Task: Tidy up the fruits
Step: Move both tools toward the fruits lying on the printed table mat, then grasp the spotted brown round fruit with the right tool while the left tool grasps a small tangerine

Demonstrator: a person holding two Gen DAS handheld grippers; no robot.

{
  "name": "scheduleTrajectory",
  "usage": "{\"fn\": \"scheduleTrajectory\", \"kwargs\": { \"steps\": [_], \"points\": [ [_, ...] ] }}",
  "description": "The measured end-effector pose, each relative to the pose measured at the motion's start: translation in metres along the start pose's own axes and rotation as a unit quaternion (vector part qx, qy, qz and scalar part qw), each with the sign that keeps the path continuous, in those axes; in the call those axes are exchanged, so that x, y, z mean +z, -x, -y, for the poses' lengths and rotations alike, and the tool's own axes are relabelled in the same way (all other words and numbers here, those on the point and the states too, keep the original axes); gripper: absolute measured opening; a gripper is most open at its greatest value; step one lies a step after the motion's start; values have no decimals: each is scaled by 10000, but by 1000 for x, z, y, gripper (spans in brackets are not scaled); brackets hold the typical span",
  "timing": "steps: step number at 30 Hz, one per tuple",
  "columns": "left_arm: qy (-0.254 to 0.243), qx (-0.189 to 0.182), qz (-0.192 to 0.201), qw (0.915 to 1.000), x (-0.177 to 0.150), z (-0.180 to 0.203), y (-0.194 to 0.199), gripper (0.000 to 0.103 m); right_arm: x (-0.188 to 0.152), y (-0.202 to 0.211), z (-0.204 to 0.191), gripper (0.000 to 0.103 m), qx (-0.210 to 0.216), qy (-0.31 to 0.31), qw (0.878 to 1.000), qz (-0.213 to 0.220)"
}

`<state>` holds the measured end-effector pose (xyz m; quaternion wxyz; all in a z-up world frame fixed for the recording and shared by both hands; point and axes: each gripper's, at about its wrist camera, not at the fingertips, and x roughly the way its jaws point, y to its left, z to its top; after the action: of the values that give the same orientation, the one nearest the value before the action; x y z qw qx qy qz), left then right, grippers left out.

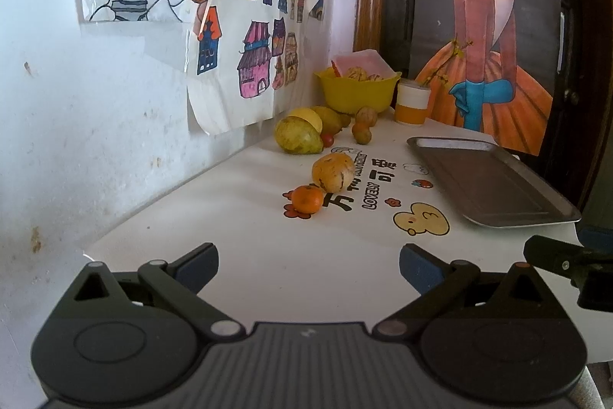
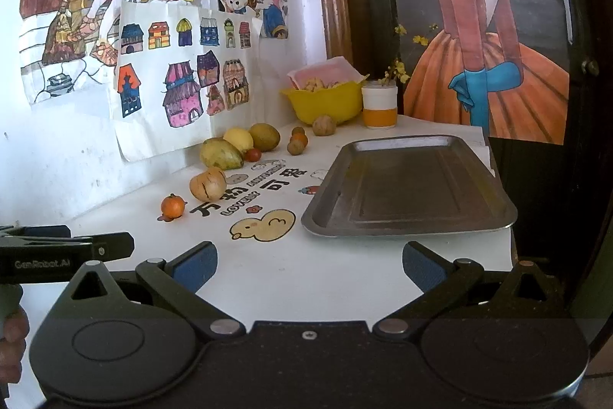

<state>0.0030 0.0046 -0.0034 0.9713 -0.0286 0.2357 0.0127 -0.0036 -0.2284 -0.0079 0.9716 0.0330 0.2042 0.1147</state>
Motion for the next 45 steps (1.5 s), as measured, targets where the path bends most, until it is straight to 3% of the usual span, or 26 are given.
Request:
{"fn": "scheduleTrajectory", "kwargs": {
  "steps": [6,10,15,21,31,45],
  "points": [
    [-20,59,-63,10000,3,0,-3,102,8,-1,-1,102,69,81,9999,45],
    [-76,156,-319,9993,13,-2,-14,102,21,-4,-2,102,-55,165,9997,176],
    [6,233,-504,9985,31,-10,-31,102,51,-21,2,102,259,204,9994,102],
    [-168,142,-651,9976,46,-13,-54,102,83,-58,0,102,824,309,9950,-483],
    [-299,76,-1041,9941,57,-17,-94,102,118,-127,-38,102,898,851,9873,-999],
    [-389,-86,-1118,9929,59,-22,-120,98,119,-189,-61,102,1390,618,9777,-1450]
  ]
}}
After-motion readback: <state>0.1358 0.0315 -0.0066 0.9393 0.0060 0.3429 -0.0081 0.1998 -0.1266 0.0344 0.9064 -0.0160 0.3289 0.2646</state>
